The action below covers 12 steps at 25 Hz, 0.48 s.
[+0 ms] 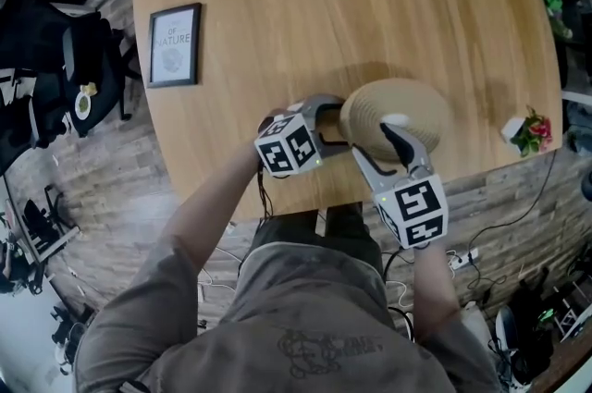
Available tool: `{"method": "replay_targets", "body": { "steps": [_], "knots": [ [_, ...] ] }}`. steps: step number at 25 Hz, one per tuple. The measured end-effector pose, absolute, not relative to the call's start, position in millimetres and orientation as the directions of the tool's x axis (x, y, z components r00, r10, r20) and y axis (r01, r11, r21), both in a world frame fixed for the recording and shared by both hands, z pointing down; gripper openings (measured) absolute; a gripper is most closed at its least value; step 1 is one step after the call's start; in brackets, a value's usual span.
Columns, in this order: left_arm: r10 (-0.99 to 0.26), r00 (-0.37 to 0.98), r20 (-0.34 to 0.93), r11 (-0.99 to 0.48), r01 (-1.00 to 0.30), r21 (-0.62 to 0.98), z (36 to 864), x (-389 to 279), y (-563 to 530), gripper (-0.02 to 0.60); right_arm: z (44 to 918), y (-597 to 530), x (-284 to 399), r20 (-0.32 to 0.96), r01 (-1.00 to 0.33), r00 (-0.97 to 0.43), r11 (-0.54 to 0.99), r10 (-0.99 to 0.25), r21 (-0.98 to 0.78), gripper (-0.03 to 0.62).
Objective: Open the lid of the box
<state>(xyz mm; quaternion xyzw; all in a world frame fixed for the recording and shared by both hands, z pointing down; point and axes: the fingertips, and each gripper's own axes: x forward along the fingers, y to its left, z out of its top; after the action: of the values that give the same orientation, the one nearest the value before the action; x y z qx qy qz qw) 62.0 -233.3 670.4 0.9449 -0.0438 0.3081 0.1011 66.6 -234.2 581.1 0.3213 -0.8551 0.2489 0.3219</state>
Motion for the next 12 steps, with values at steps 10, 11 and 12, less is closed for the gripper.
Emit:
{"method": "replay_targets", "body": {
  "steps": [10, 11, 12],
  "knots": [
    [-0.016, 0.807, 0.59, -0.977, -0.137, 0.161, 671.3, 63.4, -232.3, 0.314, 592.0, -227.9, 41.4, 0.78, -0.601, -0.541, 0.794, -0.316, -0.095, 0.23],
    [-0.017, 0.808, 0.589, -0.978, -0.137, 0.16, 671.3, 63.3, -232.6, 0.314, 594.6, -230.3, 37.8, 0.787, -0.608, -0.533, 0.788, -0.311, -0.1, 0.229],
    [-0.019, 0.808, 0.588, -0.978, -0.138, 0.158, 671.4, 63.1, -233.2, 0.314, 597.8, -233.4, 35.0, 0.796, -0.62, -0.518, 0.778, -0.313, -0.098, 0.229]
  ]
}}
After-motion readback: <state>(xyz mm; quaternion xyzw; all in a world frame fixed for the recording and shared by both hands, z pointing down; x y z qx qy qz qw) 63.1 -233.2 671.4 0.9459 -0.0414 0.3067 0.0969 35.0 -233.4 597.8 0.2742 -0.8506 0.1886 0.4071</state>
